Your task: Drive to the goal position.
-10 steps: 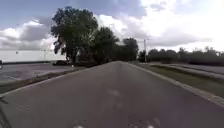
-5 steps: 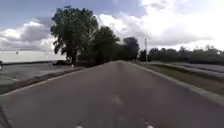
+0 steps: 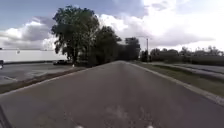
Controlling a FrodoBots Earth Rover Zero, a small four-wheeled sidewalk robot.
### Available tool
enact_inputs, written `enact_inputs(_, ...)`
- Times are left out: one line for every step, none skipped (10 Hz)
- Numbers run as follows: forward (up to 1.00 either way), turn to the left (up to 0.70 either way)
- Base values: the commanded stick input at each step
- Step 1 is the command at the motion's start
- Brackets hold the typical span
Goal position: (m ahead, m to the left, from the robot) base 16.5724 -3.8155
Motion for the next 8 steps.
enact_inputs(0.7, 0.0)
enact_inputs(0.7, 0.0)
enact_inputs(0.7, 0.0)
enact_inputs(0.7, 0.0)
enact_inputs(0.7, -0.18)
enact_inputs(0.7, -0.35)
enact_inputs(0.7, -0.35)
enact_inputs(0.7, -0.22)
